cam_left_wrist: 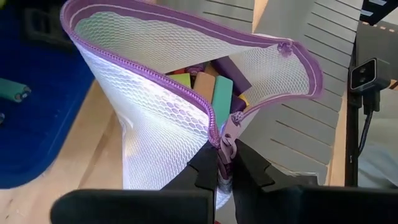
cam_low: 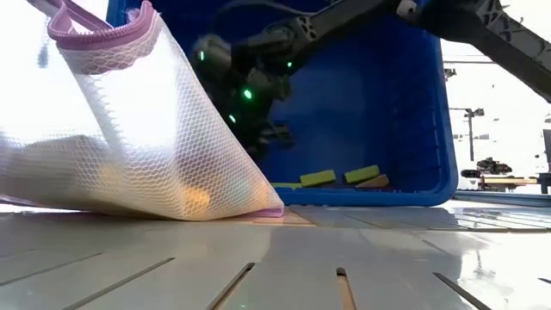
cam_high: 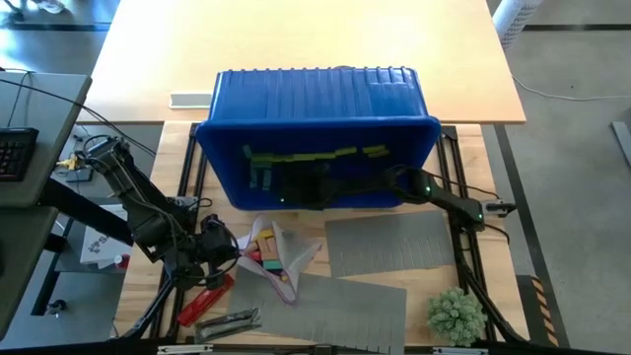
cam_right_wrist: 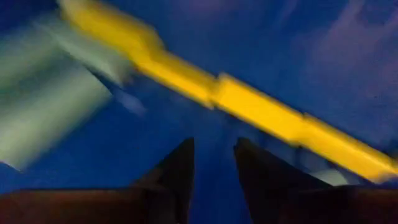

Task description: Sort blocks

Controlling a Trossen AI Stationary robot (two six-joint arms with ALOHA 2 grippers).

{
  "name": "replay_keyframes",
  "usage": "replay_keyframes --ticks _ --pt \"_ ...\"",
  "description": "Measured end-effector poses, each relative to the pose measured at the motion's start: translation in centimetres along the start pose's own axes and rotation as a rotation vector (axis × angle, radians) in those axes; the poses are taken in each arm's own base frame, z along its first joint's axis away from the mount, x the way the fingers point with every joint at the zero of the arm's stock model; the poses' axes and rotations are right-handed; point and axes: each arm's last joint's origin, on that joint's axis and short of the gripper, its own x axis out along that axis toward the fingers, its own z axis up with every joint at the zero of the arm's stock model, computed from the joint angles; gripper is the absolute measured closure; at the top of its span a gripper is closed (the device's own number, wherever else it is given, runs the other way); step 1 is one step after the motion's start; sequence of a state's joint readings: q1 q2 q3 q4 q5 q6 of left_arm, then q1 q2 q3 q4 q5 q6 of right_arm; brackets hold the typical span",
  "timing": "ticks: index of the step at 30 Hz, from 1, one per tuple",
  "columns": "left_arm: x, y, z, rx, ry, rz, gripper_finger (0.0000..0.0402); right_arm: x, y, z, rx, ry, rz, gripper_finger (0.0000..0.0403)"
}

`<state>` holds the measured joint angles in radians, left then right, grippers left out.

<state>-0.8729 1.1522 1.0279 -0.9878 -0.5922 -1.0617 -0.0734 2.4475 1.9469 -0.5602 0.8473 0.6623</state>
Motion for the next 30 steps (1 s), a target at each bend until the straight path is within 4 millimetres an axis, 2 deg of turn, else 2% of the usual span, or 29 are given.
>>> replay_keyframes --ticks 3,7,9,14,19,22,24,27,30 --pt "0.1 0.1 0.2 0.015 -0.003 0.006 0.0401 -0.1 1.2 1.4 0.088 -0.091 0.116 0.03" --pt "0.3 0.2 0.4 0.0 -0.003 0.013 0.0401 2.3 3.7 1.8 0.184 -0.234 0.417 0.03" --pt "0.3 0.2 0.5 -0.008 0.0 0.01 0.0401 3.8 4.3 1.5 0.252 -0.298 0.523 0.03" --pt "0.4 0.3 0.5 -0.034 0.004 0.009 0.0401 8.2 3.3 0.4 0.358 -0.338 0.547 0.03" --pt "0.4 0.3 0.6 -0.039 0.003 0.013 0.0401 8.9 3.1 -0.1 0.329 -0.32 0.476 0.03" --pt "0.5 0.4 0.7 -0.057 0.006 0.016 0.0401 8.5 2.6 0.0 0.267 -0.244 0.401 0.03" --pt "0.6 0.5 0.8 -0.063 0.007 0.019 0.0401 7.2 2.3 0.2 0.208 -0.156 0.346 0.03" --pt "0.7 0.6 0.9 -0.053 0.009 0.023 0.0401 3.9 1.5 -0.3 0.087 -0.041 0.179 0.03" --pt "0.8 0.7 1.1 -0.042 0.007 0.031 0.0401 0.1 1.3 0.4 0.011 -0.087 0.061 0.03"
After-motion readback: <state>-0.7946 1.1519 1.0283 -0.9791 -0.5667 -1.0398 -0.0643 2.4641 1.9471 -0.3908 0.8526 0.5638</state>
